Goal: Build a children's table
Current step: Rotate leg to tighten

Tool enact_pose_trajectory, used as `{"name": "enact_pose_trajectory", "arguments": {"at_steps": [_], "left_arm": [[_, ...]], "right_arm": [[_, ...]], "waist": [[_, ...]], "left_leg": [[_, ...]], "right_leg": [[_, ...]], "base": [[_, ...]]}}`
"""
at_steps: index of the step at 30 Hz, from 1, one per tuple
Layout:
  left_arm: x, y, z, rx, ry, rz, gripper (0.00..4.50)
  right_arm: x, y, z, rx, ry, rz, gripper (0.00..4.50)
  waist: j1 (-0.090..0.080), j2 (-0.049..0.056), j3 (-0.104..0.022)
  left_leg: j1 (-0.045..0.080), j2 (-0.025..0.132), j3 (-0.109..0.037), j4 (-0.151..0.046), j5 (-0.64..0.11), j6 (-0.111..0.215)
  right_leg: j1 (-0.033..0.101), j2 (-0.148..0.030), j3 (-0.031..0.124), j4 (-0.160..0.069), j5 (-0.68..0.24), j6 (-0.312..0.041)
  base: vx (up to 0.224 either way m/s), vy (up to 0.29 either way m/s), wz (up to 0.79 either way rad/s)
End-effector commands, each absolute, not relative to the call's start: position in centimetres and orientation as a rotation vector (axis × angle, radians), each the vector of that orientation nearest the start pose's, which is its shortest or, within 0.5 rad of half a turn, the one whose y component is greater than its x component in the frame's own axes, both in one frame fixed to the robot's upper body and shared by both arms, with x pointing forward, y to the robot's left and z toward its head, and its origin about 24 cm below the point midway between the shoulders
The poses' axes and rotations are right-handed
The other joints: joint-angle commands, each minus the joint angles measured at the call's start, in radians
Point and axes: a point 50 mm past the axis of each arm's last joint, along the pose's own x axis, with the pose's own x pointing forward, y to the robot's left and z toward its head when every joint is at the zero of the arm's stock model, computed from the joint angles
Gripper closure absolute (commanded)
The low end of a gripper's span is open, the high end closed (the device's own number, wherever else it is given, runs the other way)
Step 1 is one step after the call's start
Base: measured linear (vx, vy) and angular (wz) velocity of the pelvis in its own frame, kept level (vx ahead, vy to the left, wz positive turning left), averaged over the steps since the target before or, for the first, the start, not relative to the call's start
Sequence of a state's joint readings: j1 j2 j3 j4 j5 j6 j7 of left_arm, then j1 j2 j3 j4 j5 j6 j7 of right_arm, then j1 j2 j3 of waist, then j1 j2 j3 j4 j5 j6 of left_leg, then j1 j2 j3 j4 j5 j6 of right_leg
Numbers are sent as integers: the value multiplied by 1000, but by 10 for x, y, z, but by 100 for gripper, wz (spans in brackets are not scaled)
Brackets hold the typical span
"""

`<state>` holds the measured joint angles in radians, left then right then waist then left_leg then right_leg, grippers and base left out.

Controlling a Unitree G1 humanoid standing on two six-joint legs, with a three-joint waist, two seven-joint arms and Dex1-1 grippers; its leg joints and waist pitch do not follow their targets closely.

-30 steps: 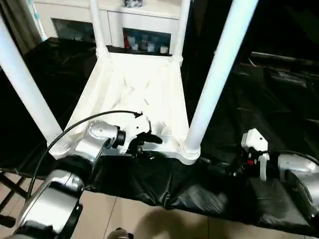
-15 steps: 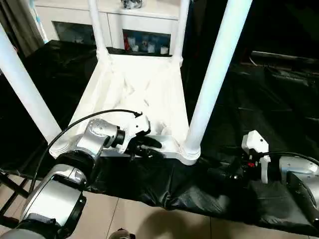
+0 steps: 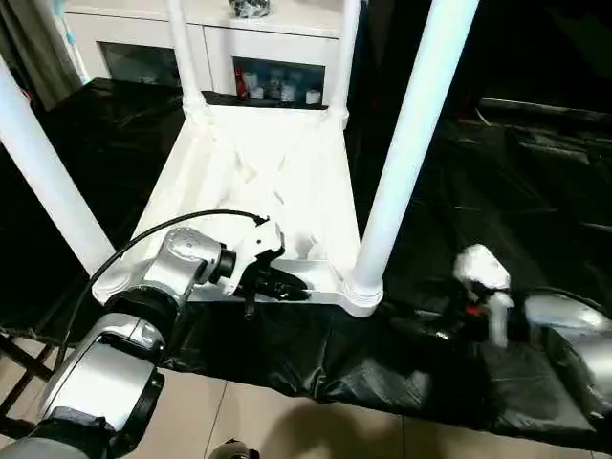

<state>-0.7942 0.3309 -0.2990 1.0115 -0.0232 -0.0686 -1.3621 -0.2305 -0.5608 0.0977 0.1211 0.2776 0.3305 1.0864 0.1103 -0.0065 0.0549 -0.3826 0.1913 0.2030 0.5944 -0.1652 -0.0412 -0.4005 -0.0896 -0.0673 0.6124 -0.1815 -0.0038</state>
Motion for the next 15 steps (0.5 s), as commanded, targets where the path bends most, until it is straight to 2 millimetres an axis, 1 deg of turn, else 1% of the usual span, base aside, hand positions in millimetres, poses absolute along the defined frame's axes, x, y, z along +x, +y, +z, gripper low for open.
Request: {"name": "enact_pose_trajectory", "arguments": {"at_steps": [1, 2, 3, 4, 5, 6, 7, 8, 9, 11, 12, 13, 14, 15], "left_arm": [[328, 141, 42, 315, 563, -1433, 437], [328, 140, 41, 318, 559, -1434, 437], [328, 140, 41, 318, 559, -1434, 437], [327, 137, 41, 321, 543, -1421, 437], [327, 135, 40, 326, 528, -1411, 437], [328, 132, 40, 337, 507, -1388, 437], [327, 128, 39, 339, 489, -1384, 437], [327, 126, 39, 340, 480, -1385, 437], [326, 123, 39, 343, 466, -1384, 437], [325, 121, 40, 345, 459, -1384, 437], [324, 119, 40, 348, 450, -1385, 445], [324, 119, 40, 348, 450, -1385, 445], [323, 118, 40, 348, 443, -1386, 450], [323, 117, 41, 348, 440, -1387, 450]], "right_arm": [[276, -187, 65, -195, 340, 1056, 0], [279, -184, 64, -198, 333, 1044, 0], [279, -184, 64, -198, 333, 1044, 0], [281, -179, 63, -199, 328, 1048, 0], [283, -176, 63, -196, 327, 1055, 0], [284, -172, 62, -204, 321, 1067, 0], [286, -169, 61, -206, 320, 1078, 0], [287, -167, 61, -207, 320, 1084, 0], [288, -166, 60, -213, 325, 1093, 0], [289, -165, 60, -217, 328, 1097, 0], [290, -164, 59, -227, 335, 1103, 17], [290, -164, 59, -227, 335, 1103, 17], [293, -163, 57, -234, 338, 1104, 28], [294, -162, 57, -237, 339, 1103, 28]], "waist": [[4, -15, -66], [3, -13, -67], [1, -11, -65], [-1, -11, -66], [0, -19, -66], [1, -19, -66], [1, -24, -66], [2, -21, -67], [3, -22, -65], [4, -22, -65], [4, -24, -65], [3, -23, -65], [4, -25, -66], [3, -24, -66]], "left_leg": [[25, 49, -25, -72, -263, 22], [24, 50, -27, -73, -259, 18], [23, 49, -27, -74, -261, 18], [25, 47, -25, -73, -261, 16], [23, 47, -25, -72, -252, 20], [23, 49, -24, -72, -248, 23], [24, 49, -24, -72, -248, 26], [24, 49, -25, -71, -245, 26], [23, 49, -24, -71, -246, 29], [23, 48, -24, -72, -244, 28], [22, 48, -24, -72, -243, 27], [22, 48, -25, -72, -242, 27], [23, 48, -24, -72, -239, 28], [22, 46, -24, -72, -236, 29]], "right_leg": [[40, -72, 43, -79, -249, -227], [42, -74, 43, -75, -245, -230], [40, -73, 43, -77, -250, -229], [40, -71, 43, -78, -248, -229], [42, -73, 44, -75, -244, -229], [41, -73, 44, -75, -239, -226], [40, -73, 44, -76, -240, -225], [41, -74, 43, -73, -236, -227], [41, -74, 44, -76, -244, -221], [41, -74, 45, -77, -260, -210], [41, -74, 45, -77, -261, -205], [41, -74, 45, -77, -261, -204], [40, -73, 45, -76, -257, -202], [40, -72, 45, -77, -256, -204]], "base": [[0, 0, 0], [0, 0, 0], [0, 0, 0], [0, 0, 0], [0, 0, 0], [0, 0, 0], [0, 0, 0], [0, 0, 0], [0, 0, 0], [0, 0, 0], [0, 0, 0], [0, 0, 0], [0, 0, 0], [0, 0, 0]]}}
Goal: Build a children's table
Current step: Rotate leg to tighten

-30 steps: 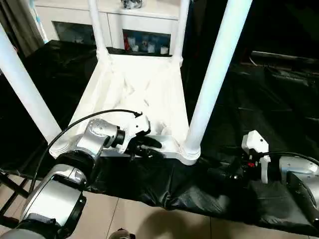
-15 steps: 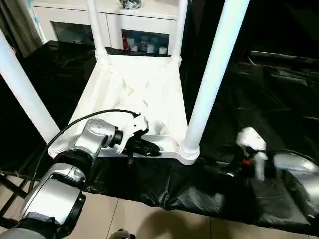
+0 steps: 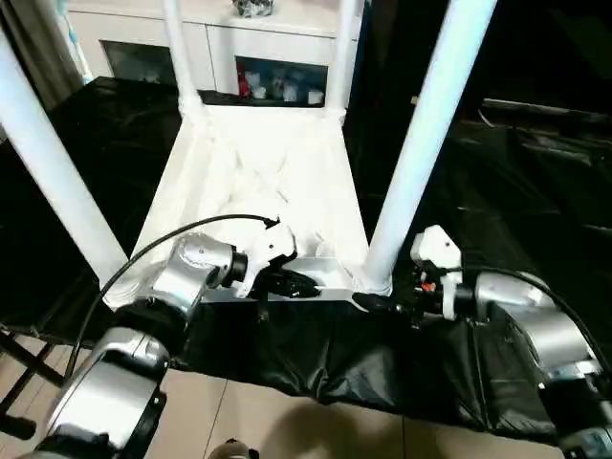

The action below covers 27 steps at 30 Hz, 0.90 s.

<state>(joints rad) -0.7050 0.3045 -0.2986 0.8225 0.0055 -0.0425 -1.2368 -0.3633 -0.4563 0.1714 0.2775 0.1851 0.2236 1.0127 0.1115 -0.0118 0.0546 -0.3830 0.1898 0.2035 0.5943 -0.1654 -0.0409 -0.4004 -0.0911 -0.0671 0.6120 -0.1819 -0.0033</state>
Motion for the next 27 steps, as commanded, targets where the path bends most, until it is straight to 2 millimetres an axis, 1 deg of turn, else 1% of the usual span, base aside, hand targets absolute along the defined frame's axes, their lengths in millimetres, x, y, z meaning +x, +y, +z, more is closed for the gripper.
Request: {"name": "enact_pose_trajectory", "arguments": {"at_steps": [1, 3, 4, 6, 10, 11, 12, 13, 14, 19, 20, 21, 22, 23, 24, 25, 27], "left_arm": [[323, 117, 41, 348, 439, -1387, 450], [322, 116, 41, 350, 437, -1389, 450], [322, 116, 41, 350, 437, -1389, 450], [322, 118, 42, 359, 439, -1384, 450], [322, 119, 43, 365, 440, -1377, 450], [322, 119, 43, 365, 440, -1377, 450], [322, 119, 43, 365, 440, -1377, 450], [322, 121, 44, 370, 443, -1373, 450], [323, 122, 44, 374, 445, -1370, 450], [323, 126, 45, 380, 456, -1361, 450], [323, 126, 45, 380, 456, -1361, 450], [323, 127, 45, 380, 458, -1354, 450], [323, 127, 45, 375, 463, -1346, 450], [324, 127, 44, 367, 460, -1324, 450], [324, 127, 44, 367, 460, -1324, 450], [325, 126, 44, 357, 458, -1305, 450], [330, 118, 43, 338, 437, -1210, 450]], "right_arm": [[295, -162, 57, -238, 340, 1102, 53], [298, -161, 57, -245, 341, 1101, 67], [298, -161, 57, -245, 341, 1101, 67], [301, -160, 56, -256, 346, 1104, 96], [303, -160, 54, -266, 352, 1104, 130], [303, -160, 54, -266, 352, 1104, 130], [303, -160, 54, -266, 352, 1104, 144], [306, -160, 53, -274, 356, 1101, 155], [307, -160, 51, -280, 360, 1100, 162], [308, -159, 47, -287, 372, 1096, 178], [308, -159, 47, -287, 372, 1096, 179], [307, -159, 45, -280, 375, 1097, 180], [307, -158, 43, -271, 377, 1092, 181], [306, -158, 40, -244, 375, 1071, 181], [306, -158, 40, -244, 375, 1071, 181], [306, -158, 37, -225, 372, 1046, 181], [307, -157, 27, -152, 366, 916, 182]], "waist": [[1, -18, -65], [1, -18, -67], [1, -18, -67], [1, -17, -68], [-1, -18, -67], [-1, -17, -67], [-1, -16, -67], [-1, -20, -69], [-2, -19, -68], [-11, -19, -65], [-11, -19, -65], [-11, -14, -66], [-13, -17, -66], [-14, -12, -65], [-17, -15, -66], [-18, -15, -66], [-21, -8, -65]], "left_leg": [[21, 48, -24, -72, -235, 28], [22, 48, -24, -71, -227, 31], [22, 48, -23, -70, -225, 32], [21, 48, -23, -69, -215, 35], [21, 47, -23, -70, -223, 34], [21, 48, -23, -70, -222, 33], [22, 48, -23, -70, -221, 33], [22, 48, -22, -69, -220, 34], [21, 47, -23, -69, -219, 35], [22, 48, -25, -73, -255, 20], [23, 48, -25, -73, -255, 20], [23, 48, -25, -73, -256, 19], [23, 49, -25, -75, -262, 16], [23, 49, -26, -75, -266, 15], [24, 49, -26, -76, -273, 13], [24, 48, -26, -76, -277, 12], [24, 48, -26, -77, -295, 2]], "right_leg": [[40, -71, 44, -75, -252, -207], [40, -70, 45, -74, -239, -209], [40, -70, 45, -73, -233, -211], [41, -69, 45, -70, -214, -215], [42, -68, 45, -72, -224, -215], [41, -69, 45, -71, -224, -215], [40, -68, 45, -72, -222, -215], [41, -68, 44, -71, -218, -216], [41, -69, 44, -70, -220, -219], [39, -68, 44, -76, -265, -207], [39, -68, 45, -76, -262, -208], [39, -68, 45, -75, -256, -210], [40, -67, 45, -74, -245, -214], [39, -67, 45, -74, -245, -216], [39, -66, 44, -75, -240, -220], [39, -66, 44, -76, -244, -220], [38, -67, 46, -77, -255, -219]], "base": [[0, 0, 0], [0, 0, 0], [0, 0, 0], [0, 0, 0], [0, 0, 0], [0, 0, 0], [0, 0, 0], [0, 0, 0], [0, 0, 0], [0, 0, 0], [0, 0, 0], [0, 0, 0], [0, 0, 0], [0, 0, 0], [0, 0, 0], [0, 0, 0], [0, 0, 0]]}}
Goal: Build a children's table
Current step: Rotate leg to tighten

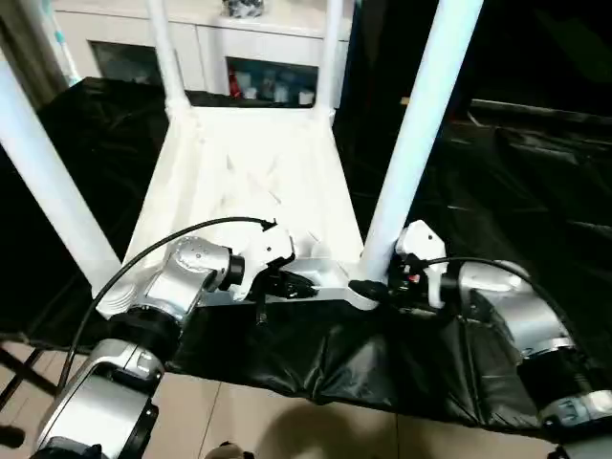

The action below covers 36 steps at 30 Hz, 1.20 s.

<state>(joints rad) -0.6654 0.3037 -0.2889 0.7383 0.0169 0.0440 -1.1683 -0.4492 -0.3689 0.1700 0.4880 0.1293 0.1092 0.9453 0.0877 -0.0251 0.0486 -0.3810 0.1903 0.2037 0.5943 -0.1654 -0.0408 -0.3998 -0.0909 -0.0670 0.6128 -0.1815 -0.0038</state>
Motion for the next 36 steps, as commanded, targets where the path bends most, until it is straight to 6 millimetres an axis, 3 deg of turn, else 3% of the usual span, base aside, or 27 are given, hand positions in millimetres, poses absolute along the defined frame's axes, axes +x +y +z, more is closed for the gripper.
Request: {"name": "enact_pose_trajectory", "arguments": {"at_steps": [1, 3, 9, 10, 11, 14, 15, 17, 18, 20, 22, 27, 28, 29, 32, 36], "left_arm": [[333, 111, 42, 335, 421, -1160, 450], [339, 95, 43, 328, 389, -1079, 450], [343, 51, 47, 307, 339, -1005, 450], [343, 46, 48, 309, 331, -1008, 450], [343, 43, 48, 312, 327, -1005, 450], [341, 39, 49, 332, 316, -1040, 450], [340, 41, 49, 340, 315, -1053, 450], [339, 45, 49, 349, 314, -1080, 450], [338, 52, 49, 353, 312, -1119, 450], [335, 60, 50, 341, 307, -1173, 450], [331, 68, 52, 327, 307, -1233, 450], [327, 83, 55, 324, 321, -1315, 450], [325, 90, 56, 320, 339, -1362, 450], [324, 91, 56, 321, 340, -1365, 450], [321, 101, 57, 331, 370, -1424, 450], [318, 108, 58, 338, 390, -1464, 450]], "right_arm": [[307, -155, 22, -131, 362, 838, 182], [308, -148, 13, -80, 370, 719, 182], [316, -110, 2, 55, 391, 496, 183], [318, -102, 2, 71, 393, 483, 183], [319, -97, 2, 79, 394, 472, 183], [322, -78, 11, 97, 354, 513, 183], [323, -76, 15, 99, 329, 547, 148], [323, -79, 18, 93, 314, 571, 113], [321, -87, 20, 89, 305, 614, 111], [318, -99, 21, 65, 302, 664, 103], [315, -115, 22, 9, 307, 716, 71], [309, -145, 23, -79, 331, 807, 69], [302, -155, 24, -117, 351, 908, 69], [301, -156, 24, -120, 353, 916, 69], [294, -167, 29, -155, 377, 1037, 69], [293, -172, 35, -150, 385, 1107, 69]], "waist": [[1, 4, -57], [-4, -1, -56], [-12, 9, -50], [-14, 15, -50], [-17, 12, -51], [-27, 16, -53], [-30, 16, -52], [-31, 17, -54], [-33, 12, -55], [-28, 13, -57], [-29, 8, -58], [-12, 8, -64], [-6, 10, -66], [-6, 10, -66], [15, 10, -69], [20, 12, -69]], "left_leg": [[25, 47, -29, -79, -323, -9], [27, 45, -31, -82, -346, -25], [42, 39, -38, -85, -444, -42], [44, 38, -43, -86, -463, -47], [45, 38, -45, -87, -477, -49], [41, 38, -47, -92, -485, -46], [42, 39, -47, -93, -489, -45], [39, 39, -48, -95, -485, -41], [36, 40, -47, -97, -475, -36], [32, 44, -45, -100, -441, -22], [28, 43, -38, -97, -401, -7], [30, 42, -26, -85, -292, 32], [26, 44, -26, -83, -246, 47], [26, 44, -26, -83, -246, 47], [22, 48, -23, -77, -179, 76], [23, 50, -21, -75, -192, 79]], "right_leg": [[33, -68, 45, -84, -287, -214], [35, -67, 43, -90, -347, -192], [22, -69, 40, -117, -521, -127], [21, -70, 38, -120, -544, -118], [21, -69, 36, -123, -551, -110], [22, -66, 36, -123, -519, -109], [22, -65, 35, -122, -501, -115], [26, -66, 36, -121, -482, -120], [29, -64, 36, -119, -452, -128], [35, -65, 40, -112, -377, -148], [37, -64, 44, -103, -306, -175], [42, -67, 47, -93, -216, -217], [48, -67, 46, -85, -164, -231], [48, -67, 46, -85, -164, -231], [53, -60, 41, -68, -49, -259], [48, -62, 40, -68, -63, -275]], "base": [[0, 0, 0], [0, 0, 0], [0, 0, 0], [0, 0, 0], [0, 0, 0], [0, 0, 0], [0, 0, 0], [0, 0, 0], [0, 0, 0], [0, 0, 0], [0, 0, 0], [0, 0, 0], [0, 0, 0], [0, 0, 0], [0, 0, 0], [0, 0, 0]]}}
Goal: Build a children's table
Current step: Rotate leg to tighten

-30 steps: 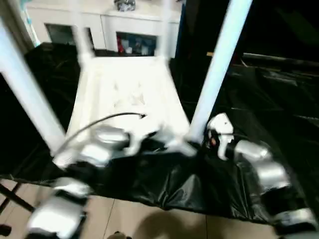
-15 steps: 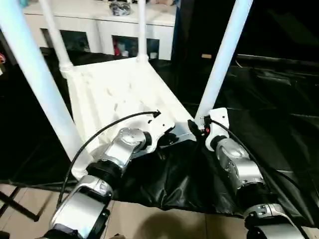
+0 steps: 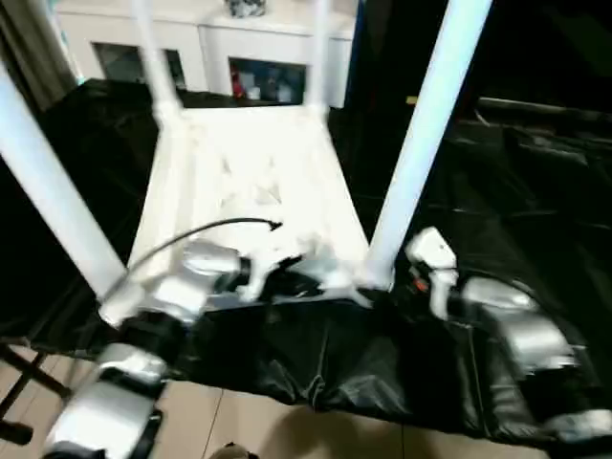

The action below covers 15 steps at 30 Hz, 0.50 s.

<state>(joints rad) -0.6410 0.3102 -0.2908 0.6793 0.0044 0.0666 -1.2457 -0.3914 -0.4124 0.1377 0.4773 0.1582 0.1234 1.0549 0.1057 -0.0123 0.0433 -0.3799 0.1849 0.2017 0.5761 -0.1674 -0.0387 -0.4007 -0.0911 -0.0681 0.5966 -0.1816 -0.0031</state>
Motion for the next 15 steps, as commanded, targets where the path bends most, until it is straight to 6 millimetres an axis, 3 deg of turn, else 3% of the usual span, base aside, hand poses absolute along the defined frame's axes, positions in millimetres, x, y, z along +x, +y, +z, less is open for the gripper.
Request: {"name": "enact_pose_trajectory", "arguments": {"at_steps": [1, 5, 6, 15], "left_arm": [[317, 109, 58, 338, 395, -1472, 450], [315, 117, 58, 353, 422, -1512, 450], [315, 117, 58, 352, 423, -1514, 450], [315, 118, 59, 345, 417, -1510, 450]], "right_arm": [[292, -172, 36, -149, 385, 1119, 85], [291, -169, 42, -156, 378, 1209, 111], [290, -168, 43, -150, 374, 1221, 121], [288, -154, 44, -126, 354, 1293, 162]], "waist": [[3, -1, -62], [5, 2, -60], [5, -4, -60], [7, -6, -61]], "left_leg": [[22, 56, -19, -59, -203, 70], [25, 57, -21, -63, -244, 39], [25, 57, -20, -63, -244, 38], [21, 55, -20, -60, -212, 48]], "right_leg": [[48, -62, 41, -54, -87, -273], [46, -63, 42, -59, -152, -254], [46, -63, 43, -60, -152, -253], [45, -65, 43, -57, -144, -251]], "base": [[0, 0, 0], [0, 0, 0], [0, 0, 0], [0, 0, 0]]}}
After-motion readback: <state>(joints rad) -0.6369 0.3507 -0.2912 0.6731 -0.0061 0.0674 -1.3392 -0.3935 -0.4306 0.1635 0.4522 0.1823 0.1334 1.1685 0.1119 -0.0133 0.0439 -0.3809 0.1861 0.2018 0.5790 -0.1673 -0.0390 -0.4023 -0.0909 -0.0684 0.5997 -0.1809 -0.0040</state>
